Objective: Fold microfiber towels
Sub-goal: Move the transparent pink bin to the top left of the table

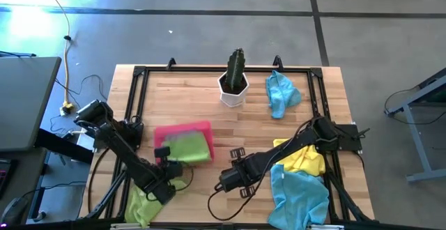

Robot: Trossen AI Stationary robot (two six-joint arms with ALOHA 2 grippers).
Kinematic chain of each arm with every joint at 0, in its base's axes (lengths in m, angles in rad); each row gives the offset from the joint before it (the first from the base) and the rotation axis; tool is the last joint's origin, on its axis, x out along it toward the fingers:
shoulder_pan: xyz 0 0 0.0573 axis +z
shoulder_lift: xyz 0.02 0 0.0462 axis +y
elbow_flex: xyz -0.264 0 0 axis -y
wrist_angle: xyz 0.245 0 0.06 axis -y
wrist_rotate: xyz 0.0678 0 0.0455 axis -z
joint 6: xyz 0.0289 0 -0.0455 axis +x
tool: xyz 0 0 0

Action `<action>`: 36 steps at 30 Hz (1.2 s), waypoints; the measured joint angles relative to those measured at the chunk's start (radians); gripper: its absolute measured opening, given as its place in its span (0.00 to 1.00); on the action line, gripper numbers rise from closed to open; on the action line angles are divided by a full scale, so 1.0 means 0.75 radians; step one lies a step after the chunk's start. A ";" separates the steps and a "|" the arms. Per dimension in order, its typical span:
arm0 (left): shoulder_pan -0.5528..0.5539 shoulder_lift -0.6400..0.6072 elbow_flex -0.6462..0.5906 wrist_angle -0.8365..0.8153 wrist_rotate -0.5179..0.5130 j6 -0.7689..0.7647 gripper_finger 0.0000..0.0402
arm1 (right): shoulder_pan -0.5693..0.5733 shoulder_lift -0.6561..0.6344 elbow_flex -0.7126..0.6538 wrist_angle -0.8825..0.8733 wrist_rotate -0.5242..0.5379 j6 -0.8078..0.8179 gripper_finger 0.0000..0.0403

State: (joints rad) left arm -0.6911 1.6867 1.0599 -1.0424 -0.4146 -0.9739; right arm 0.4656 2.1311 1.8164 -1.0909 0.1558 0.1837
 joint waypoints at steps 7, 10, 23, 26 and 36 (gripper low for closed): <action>0.145 -0.021 -0.001 -0.227 -0.098 0.121 0.01 | 0.013 -0.034 0.000 -0.114 0.003 0.015 0.39; 0.216 -0.027 -0.001 -0.250 -0.108 0.223 0.01 | 0.012 -0.050 0.000 -0.154 0.015 0.041 0.39; 0.440 -0.314 -0.174 -0.134 -0.110 0.468 0.01 | 0.065 -0.172 0.000 -0.273 0.141 0.151 0.39; 0.484 -0.484 -0.274 -0.024 -0.095 0.478 0.01 | 0.080 -0.198 0.000 -0.281 0.192 0.164 0.39; 0.758 -0.799 -0.594 0.364 0.061 0.738 0.01 | 0.076 -0.279 0.001 -0.308 0.400 0.174 0.39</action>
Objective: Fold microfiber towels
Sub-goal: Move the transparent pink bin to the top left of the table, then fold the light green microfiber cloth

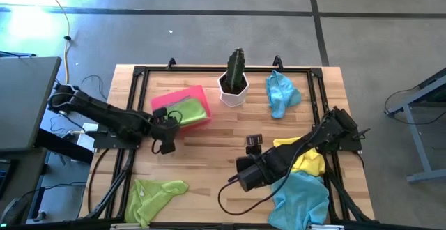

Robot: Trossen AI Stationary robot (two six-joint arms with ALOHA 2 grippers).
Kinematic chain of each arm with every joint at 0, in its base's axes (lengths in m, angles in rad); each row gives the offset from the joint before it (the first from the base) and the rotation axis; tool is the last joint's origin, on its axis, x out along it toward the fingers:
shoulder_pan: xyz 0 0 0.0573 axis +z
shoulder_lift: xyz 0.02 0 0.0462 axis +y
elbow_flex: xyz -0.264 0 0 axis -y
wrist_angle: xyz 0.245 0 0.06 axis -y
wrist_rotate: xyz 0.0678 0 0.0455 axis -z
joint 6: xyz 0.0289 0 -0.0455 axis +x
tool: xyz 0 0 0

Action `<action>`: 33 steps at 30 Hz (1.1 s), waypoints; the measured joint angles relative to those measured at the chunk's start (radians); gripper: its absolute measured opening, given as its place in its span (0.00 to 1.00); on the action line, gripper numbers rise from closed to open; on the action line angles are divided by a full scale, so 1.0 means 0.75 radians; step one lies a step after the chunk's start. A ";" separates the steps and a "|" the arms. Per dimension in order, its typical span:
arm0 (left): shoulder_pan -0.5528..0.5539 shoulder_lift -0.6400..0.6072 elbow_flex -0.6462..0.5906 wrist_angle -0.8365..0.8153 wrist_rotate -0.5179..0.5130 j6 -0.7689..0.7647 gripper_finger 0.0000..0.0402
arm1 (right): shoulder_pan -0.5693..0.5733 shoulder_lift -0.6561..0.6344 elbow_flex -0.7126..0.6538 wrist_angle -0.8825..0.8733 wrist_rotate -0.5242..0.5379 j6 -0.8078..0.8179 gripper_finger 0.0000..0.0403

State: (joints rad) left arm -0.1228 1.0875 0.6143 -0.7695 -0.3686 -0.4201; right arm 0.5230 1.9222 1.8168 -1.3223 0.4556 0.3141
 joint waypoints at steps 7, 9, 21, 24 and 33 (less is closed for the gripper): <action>0.208 0.001 -0.079 0.074 0.046 0.111 0.01 | -0.010 -0.031 0.000 -0.058 0.032 0.041 0.39; 0.257 0.004 -0.085 0.085 0.051 0.113 0.01 | -0.010 -0.037 0.000 -0.067 0.046 0.060 0.39; 0.413 0.012 -0.085 0.106 0.104 0.146 0.20 | -0.010 -0.038 0.000 -0.103 0.061 0.060 0.39; 0.418 0.012 -0.063 0.089 0.086 0.141 0.30 | -0.010 -0.038 0.000 -0.121 0.056 0.060 0.39; 0.364 0.010 0.185 -0.038 0.125 0.081 0.39 | -0.016 -0.090 0.001 -0.258 0.033 0.091 0.39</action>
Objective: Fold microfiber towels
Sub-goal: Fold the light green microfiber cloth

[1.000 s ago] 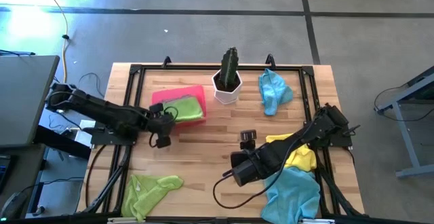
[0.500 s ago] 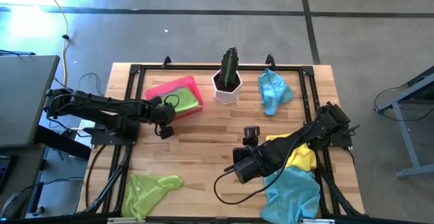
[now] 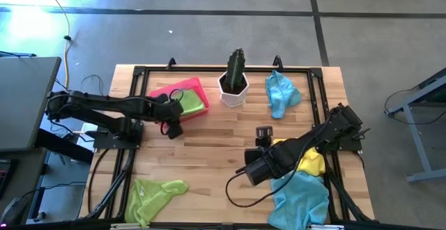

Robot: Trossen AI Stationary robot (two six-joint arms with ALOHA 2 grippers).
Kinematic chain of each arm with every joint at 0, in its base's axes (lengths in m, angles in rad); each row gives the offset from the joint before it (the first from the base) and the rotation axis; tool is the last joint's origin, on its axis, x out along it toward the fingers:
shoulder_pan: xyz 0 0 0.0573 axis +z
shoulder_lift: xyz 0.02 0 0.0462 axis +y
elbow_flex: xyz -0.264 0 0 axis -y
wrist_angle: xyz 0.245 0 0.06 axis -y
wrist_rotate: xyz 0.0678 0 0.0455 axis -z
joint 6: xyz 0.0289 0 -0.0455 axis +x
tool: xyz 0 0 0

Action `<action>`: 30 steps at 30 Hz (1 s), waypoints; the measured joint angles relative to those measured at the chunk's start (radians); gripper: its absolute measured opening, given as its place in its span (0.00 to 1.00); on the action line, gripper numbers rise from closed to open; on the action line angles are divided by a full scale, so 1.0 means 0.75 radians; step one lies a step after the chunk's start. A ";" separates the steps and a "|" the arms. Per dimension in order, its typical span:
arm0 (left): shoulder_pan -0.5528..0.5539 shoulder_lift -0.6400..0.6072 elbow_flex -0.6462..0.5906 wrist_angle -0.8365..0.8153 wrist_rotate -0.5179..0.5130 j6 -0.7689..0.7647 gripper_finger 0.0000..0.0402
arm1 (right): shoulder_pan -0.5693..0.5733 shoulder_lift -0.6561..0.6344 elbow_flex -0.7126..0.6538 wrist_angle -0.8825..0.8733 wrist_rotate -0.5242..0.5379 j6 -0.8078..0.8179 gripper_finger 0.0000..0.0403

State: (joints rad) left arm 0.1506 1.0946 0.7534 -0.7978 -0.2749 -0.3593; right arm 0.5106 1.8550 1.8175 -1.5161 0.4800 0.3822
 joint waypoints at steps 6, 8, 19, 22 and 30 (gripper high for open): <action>-0.191 0.001 0.071 0.210 0.271 -0.163 0.39 | 0.031 -0.045 0.000 -0.034 0.123 0.152 0.36; -0.319 0.001 0.061 0.355 0.287 -0.219 0.39 | 0.059 -0.045 0.001 -0.013 0.193 0.153 0.35; -1.023 0.114 0.044 0.591 0.012 -0.674 0.39 | 0.064 -0.069 -0.480 0.907 0.177 -0.072 0.35; -1.147 0.173 0.045 0.592 0.008 -0.863 0.39 | 0.013 -0.065 -0.668 1.578 0.008 -0.282 0.35; -1.341 0.357 0.045 0.602 0.008 -1.122 0.39 | -0.129 0.067 -0.991 2.784 -0.335 -0.360 0.35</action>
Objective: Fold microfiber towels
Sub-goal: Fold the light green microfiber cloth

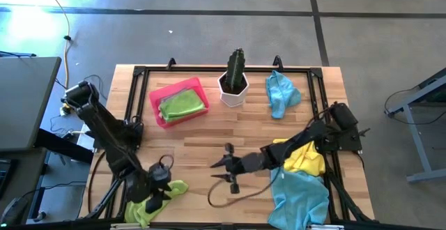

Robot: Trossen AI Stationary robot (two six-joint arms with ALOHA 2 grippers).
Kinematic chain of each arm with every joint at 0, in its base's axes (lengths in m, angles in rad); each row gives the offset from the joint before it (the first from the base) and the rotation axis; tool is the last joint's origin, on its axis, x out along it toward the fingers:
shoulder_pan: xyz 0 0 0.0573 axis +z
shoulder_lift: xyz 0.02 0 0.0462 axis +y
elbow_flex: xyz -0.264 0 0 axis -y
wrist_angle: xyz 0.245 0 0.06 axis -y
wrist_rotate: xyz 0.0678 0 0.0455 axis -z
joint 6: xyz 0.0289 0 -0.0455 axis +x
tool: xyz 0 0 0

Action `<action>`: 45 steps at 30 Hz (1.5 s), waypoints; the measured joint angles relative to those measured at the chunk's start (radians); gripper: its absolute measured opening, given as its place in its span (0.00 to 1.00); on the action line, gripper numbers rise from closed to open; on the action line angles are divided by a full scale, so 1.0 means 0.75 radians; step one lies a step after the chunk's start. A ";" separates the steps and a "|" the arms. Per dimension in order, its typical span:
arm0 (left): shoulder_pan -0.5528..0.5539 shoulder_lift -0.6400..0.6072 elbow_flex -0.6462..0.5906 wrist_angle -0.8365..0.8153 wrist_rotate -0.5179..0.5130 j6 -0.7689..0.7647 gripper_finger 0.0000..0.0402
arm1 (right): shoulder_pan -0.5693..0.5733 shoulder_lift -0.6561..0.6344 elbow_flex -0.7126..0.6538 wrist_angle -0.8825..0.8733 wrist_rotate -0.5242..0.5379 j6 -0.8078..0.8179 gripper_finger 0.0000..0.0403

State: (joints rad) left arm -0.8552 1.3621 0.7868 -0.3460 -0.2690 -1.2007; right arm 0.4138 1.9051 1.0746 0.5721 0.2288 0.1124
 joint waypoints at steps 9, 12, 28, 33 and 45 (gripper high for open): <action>-0.106 0.214 0.000 0.003 -0.006 0.091 0.39 | 0.001 0.153 0.054 0.033 -0.033 0.024 0.35; -0.108 0.251 0.000 -0.006 0.021 0.111 0.39 | 0.007 0.155 0.054 0.025 -0.032 0.032 0.35; -0.072 0.267 0.000 -0.010 -0.167 0.255 0.27 | 0.034 0.154 0.054 -0.029 -0.042 0.119 0.35; -0.041 0.267 0.000 -0.005 -0.164 0.298 0.27 | 0.034 0.154 0.054 -0.053 -0.041 0.119 0.35; -0.021 0.266 0.000 -0.009 -0.242 0.407 0.38 | 0.034 0.154 0.054 -0.112 -0.041 0.118 0.35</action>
State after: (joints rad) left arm -0.8707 1.5620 0.7868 -0.3527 -0.4508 -0.8951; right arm 0.4393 2.0209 1.1152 0.4881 0.1978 0.2012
